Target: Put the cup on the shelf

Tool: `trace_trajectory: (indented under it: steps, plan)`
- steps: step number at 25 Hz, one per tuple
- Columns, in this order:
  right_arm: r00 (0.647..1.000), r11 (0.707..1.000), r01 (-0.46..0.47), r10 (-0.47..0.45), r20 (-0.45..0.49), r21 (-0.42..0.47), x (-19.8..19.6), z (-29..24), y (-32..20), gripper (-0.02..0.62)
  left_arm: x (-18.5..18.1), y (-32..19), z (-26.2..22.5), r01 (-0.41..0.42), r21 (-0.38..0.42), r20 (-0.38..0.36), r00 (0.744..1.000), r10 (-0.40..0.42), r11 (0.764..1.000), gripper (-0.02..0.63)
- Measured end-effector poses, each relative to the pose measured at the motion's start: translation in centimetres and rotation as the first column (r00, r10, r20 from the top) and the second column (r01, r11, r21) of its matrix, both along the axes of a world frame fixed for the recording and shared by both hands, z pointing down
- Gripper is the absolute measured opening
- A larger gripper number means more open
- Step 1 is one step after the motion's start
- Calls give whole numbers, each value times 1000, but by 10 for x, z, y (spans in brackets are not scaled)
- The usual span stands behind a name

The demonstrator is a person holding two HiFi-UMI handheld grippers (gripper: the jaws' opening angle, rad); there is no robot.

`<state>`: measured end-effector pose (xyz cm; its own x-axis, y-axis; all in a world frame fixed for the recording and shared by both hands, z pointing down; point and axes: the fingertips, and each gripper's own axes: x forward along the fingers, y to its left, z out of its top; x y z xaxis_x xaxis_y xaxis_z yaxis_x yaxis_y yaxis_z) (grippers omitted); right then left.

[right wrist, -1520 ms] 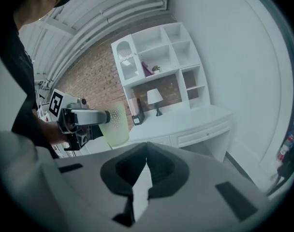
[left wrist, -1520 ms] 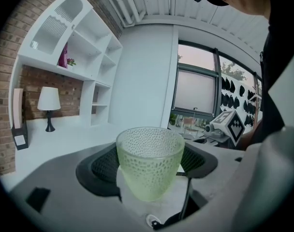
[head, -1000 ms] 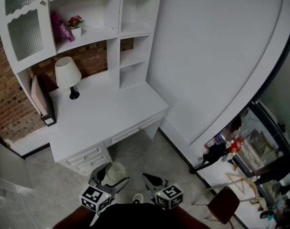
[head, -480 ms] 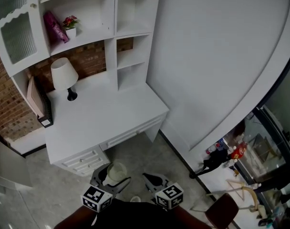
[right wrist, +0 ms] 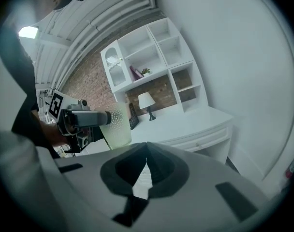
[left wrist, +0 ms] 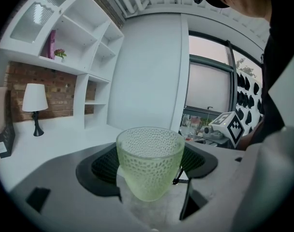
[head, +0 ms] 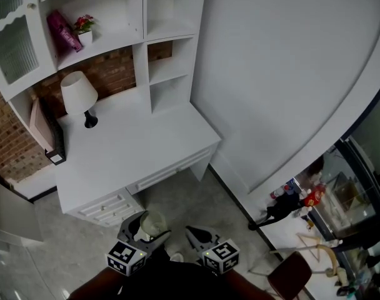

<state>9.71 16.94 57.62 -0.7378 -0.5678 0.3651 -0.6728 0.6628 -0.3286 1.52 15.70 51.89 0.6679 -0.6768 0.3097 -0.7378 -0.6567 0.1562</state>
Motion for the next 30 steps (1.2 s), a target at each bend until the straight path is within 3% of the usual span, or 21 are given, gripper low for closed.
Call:
trace_trajectory:
  steps: [15,30]
  plan:
    - [997,998,-59,58,-43,-6,20,3,-68,5,17,-75,2,-62,-3,-46,997,62,998,382]
    - [997,998,-29,33,-71,58,-14,-32,-228,5,-17,-228,-18,-43,25,-56,997,44,999,382]
